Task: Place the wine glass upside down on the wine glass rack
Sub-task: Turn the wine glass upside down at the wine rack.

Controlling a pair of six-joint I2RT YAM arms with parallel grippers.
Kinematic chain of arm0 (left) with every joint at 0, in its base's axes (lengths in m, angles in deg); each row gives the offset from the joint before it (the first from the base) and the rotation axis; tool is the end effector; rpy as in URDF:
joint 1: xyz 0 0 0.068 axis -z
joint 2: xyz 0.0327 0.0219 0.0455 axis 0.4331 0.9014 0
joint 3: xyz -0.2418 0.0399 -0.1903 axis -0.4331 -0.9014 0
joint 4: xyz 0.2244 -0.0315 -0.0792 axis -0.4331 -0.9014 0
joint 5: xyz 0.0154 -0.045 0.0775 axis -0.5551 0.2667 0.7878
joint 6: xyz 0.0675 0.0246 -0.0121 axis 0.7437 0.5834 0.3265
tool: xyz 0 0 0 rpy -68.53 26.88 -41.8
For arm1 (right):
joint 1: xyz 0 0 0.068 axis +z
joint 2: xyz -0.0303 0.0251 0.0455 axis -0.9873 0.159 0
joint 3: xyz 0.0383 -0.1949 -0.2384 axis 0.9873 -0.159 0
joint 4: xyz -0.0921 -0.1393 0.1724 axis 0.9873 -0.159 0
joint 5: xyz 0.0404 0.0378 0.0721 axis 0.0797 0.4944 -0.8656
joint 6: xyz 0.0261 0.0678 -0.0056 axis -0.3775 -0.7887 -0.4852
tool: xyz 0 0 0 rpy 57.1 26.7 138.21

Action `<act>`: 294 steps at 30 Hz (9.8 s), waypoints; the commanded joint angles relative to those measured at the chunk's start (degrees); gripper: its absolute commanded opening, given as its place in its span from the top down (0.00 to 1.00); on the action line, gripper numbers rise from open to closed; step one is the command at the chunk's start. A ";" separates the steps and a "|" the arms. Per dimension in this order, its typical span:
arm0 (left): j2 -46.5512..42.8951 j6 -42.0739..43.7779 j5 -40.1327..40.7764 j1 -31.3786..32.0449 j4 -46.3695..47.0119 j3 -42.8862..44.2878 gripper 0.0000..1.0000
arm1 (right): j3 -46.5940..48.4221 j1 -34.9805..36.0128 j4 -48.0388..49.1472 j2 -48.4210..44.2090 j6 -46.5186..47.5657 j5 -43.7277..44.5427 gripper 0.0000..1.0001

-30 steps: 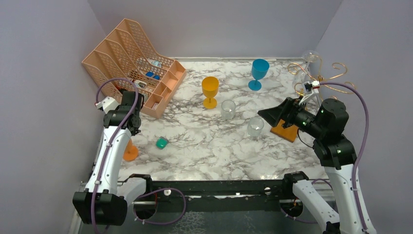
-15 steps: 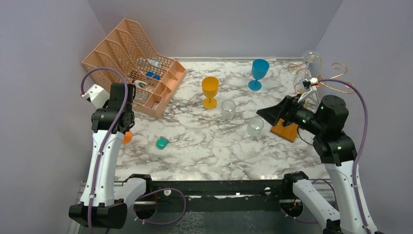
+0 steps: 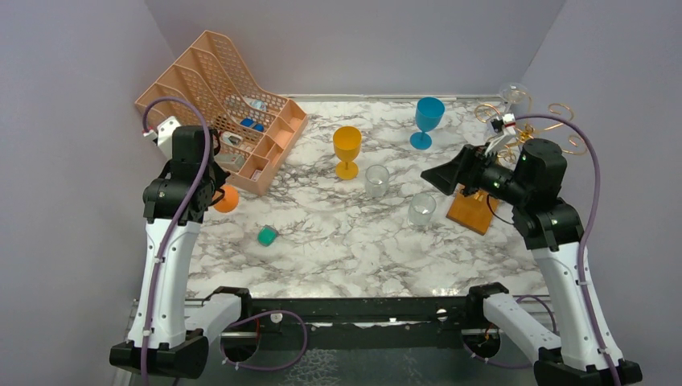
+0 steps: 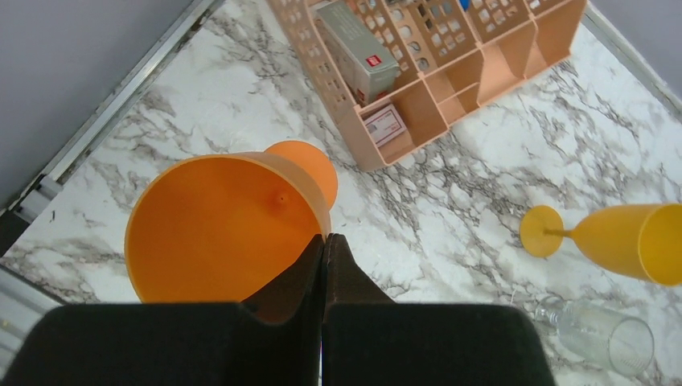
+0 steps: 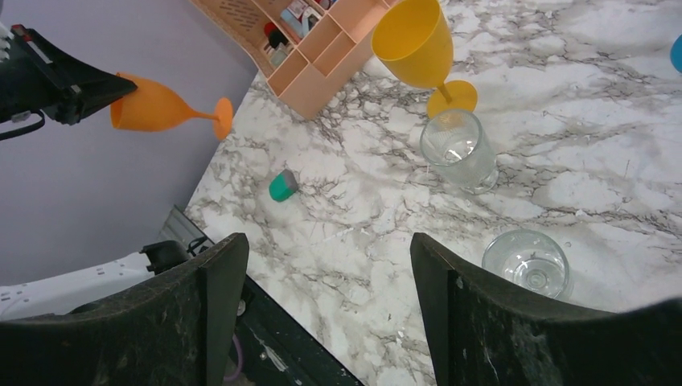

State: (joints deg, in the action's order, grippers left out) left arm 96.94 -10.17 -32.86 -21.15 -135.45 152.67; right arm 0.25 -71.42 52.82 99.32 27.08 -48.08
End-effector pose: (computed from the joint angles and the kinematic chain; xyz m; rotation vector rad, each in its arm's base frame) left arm 0.1444 0.0145 0.4181 -0.8483 2.0504 0.0992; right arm 0.1213 0.0543 0.4244 -0.1873 1.9022 0.9426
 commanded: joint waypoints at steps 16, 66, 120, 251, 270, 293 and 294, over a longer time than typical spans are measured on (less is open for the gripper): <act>-1.85 23.78 -46.74 3.36 15.26 3.95 1.00 | 10.63 2.07 7.23 10.17 13.07 2.52 0.26; -12.18 -1.84 -72.28 5.64 63.14 -23.15 1.00 | 11.37 34.40 12.95 26.41 -6.64 34.70 0.75; -17.03 15.57 -59.75 5.95 53.53 -42.35 0.01 | 15.09 34.42 18.83 12.50 76.83 58.60 0.99; -19.92 19.34 -54.06 9.90 51.50 -43.63 0.01 | 10.60 13.37 15.00 18.18 91.24 69.40 0.99; -20.20 19.52 -53.78 10.16 51.47 -43.71 0.01 | 13.60 12.96 14.65 21.29 90.54 64.79 0.99; -20.05 19.34 -53.84 10.14 51.49 -43.80 0.01 | 14.38 12.98 13.24 21.19 89.87 58.75 0.99; -20.10 19.34 -53.80 10.12 51.51 -43.80 0.01 | 14.37 12.98 13.22 21.34 89.86 58.80 0.99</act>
State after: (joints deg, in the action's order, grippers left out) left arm 77.49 8.69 -87.44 -11.27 -83.89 108.38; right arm 12.38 -58.70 65.17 120.96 116.45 13.47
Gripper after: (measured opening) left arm 0.992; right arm 0.017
